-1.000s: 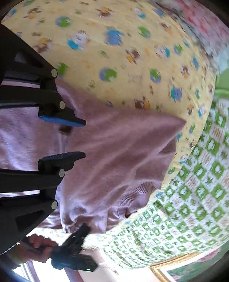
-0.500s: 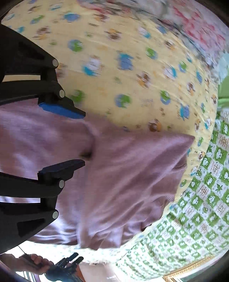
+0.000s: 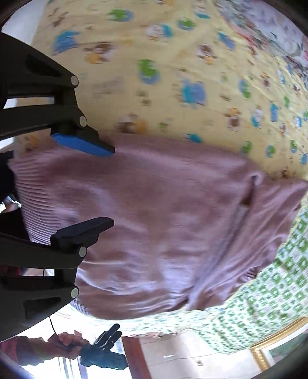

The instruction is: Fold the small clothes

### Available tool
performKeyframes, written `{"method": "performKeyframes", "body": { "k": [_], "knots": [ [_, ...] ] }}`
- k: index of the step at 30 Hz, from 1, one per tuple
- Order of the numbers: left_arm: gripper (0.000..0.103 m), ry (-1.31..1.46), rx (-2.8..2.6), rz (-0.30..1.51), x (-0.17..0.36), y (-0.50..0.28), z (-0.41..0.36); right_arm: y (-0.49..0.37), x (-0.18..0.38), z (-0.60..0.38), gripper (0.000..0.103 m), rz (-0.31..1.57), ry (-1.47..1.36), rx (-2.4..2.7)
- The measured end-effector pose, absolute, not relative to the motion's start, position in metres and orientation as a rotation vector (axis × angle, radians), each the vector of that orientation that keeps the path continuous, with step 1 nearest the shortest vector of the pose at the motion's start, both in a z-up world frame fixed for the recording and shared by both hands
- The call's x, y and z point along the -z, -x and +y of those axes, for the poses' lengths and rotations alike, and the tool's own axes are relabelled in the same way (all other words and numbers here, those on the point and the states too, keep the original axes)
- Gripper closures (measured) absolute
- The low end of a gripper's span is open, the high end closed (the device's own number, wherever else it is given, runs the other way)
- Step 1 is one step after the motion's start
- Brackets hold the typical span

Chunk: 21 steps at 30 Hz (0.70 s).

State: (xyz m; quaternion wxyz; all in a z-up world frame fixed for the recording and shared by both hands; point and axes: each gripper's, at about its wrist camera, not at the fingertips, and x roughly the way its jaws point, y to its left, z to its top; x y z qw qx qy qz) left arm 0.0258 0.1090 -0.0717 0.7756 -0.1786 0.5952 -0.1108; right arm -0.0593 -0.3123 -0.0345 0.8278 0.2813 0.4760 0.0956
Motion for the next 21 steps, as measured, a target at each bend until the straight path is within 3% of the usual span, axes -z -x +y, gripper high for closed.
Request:
{"method": "performKeyframes", "body": {
  "k": [8,21],
  "knots": [
    [0.043,0.362,0.286,1.301,0.078,0.023,0.105,0.106,0.055,-0.301,0.046,1.007,-0.642,-0.201],
    [0.032,0.345,0.341,1.306,0.09,0.039,0.088,0.096,0.071,-0.27,0.044,1.017,-0.562,-0.356]
  ]
}}
